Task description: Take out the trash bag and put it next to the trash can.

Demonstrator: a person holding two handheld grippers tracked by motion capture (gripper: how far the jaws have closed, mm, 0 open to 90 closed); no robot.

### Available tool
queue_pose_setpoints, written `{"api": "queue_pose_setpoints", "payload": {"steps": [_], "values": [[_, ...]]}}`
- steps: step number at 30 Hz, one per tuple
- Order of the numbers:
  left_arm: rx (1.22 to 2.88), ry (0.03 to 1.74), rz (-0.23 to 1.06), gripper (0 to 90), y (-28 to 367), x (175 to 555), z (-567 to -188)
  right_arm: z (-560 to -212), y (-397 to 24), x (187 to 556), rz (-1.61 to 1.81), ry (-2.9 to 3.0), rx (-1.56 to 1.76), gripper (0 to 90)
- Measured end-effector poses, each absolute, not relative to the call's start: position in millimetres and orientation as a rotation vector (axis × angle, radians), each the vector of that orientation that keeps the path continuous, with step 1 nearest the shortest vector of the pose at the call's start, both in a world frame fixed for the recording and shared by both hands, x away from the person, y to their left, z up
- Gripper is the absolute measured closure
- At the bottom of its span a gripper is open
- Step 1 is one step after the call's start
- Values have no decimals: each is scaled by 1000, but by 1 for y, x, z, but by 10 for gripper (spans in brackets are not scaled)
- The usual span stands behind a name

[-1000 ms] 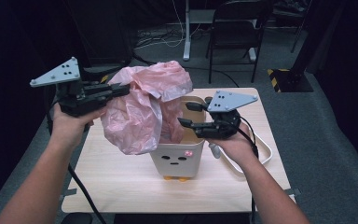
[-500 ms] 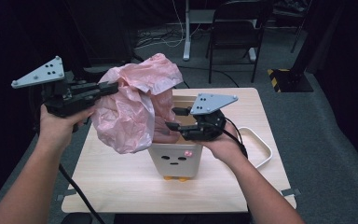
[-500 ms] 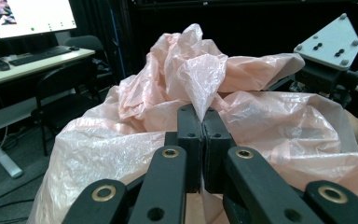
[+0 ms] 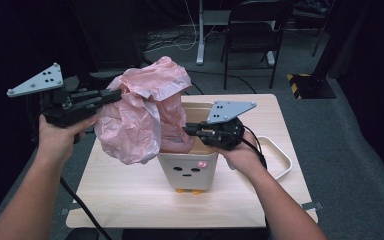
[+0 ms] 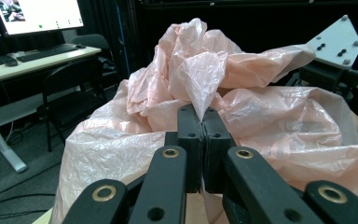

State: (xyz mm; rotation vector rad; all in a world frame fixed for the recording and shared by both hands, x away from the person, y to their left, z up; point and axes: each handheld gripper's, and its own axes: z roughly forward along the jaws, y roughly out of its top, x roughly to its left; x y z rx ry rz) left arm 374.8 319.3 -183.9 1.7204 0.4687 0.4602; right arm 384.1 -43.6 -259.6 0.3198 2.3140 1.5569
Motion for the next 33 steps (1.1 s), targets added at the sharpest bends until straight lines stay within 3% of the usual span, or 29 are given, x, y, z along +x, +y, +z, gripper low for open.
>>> {"api": "queue_pose_setpoints", "payload": {"steps": [15,33], "values": [[1742,520,459,885,334,372,-200,-232,-54,377,1645,2194,284,887],[1702,574,537,885,363,350,-193,-190,-27,371,1722,2141,120,889]]}}
